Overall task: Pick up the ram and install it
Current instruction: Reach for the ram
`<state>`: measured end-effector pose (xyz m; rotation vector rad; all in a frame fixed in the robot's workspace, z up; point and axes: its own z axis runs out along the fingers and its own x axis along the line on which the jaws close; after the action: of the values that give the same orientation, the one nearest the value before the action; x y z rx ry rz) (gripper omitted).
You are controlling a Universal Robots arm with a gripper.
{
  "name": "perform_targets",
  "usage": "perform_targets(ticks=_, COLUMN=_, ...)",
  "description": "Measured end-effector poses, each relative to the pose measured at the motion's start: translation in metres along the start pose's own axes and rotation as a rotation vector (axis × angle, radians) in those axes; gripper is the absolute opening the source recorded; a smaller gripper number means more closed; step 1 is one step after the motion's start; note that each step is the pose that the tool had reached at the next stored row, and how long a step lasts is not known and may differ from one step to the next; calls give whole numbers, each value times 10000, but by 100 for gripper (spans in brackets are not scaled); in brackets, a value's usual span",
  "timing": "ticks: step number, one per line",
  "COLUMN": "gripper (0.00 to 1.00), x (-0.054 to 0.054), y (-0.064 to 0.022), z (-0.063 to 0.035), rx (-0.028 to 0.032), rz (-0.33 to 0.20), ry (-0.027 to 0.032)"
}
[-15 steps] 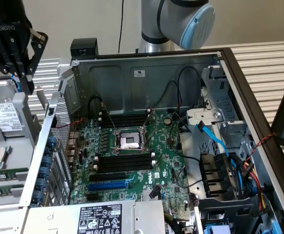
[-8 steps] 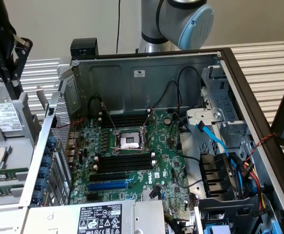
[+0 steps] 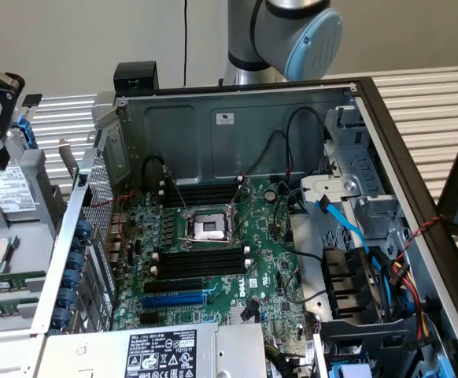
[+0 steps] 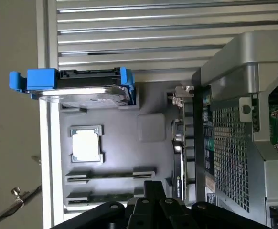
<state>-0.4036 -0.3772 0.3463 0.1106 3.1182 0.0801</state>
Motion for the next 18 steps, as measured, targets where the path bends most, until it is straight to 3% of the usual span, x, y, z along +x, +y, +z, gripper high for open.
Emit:
perform_targets(ticks=2, gripper=10, x=62, y=-4, z=2, rx=-4, rz=0, ry=-7)
perform_targets(ticks=6, gripper=10, x=74, y=-5, z=1, rx=-5, rz=-47, ry=-5)
perform_targets(ticks=18, gripper=10, x=74, y=-5, z=2, rx=-43, rz=-2174, ry=107)
